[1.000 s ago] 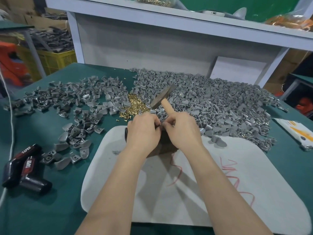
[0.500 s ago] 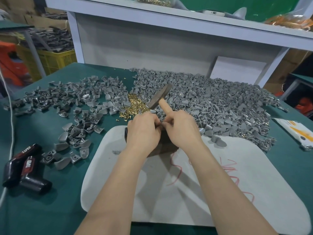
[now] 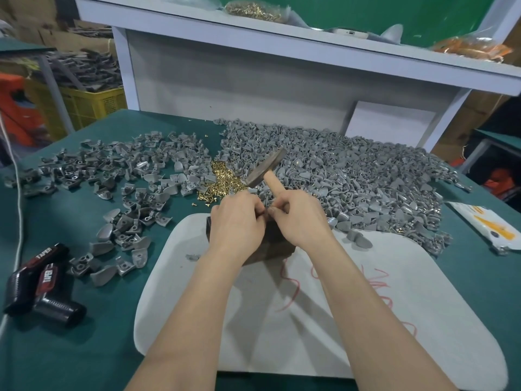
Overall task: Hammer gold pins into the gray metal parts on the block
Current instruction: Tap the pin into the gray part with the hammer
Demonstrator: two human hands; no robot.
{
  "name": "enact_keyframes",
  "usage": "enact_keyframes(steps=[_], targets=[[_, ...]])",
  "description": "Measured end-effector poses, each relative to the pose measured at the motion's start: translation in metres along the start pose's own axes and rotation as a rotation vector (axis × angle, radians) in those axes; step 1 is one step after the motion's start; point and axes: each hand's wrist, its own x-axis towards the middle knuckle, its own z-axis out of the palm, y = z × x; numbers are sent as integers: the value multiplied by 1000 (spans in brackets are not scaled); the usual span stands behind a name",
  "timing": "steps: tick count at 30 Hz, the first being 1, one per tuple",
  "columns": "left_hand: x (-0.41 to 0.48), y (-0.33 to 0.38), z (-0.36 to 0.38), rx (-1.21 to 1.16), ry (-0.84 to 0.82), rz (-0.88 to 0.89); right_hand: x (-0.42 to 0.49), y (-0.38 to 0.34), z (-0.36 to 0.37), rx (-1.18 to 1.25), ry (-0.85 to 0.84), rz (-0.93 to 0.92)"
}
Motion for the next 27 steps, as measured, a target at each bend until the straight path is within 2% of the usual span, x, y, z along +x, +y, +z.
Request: enact_keyframes(steps=[8,27], targets=[[0,0,0,10,3,5,1,1,-1,41,-10,24],[2,0,2,45,13,47,-7,-10,5,-198,107,-38]])
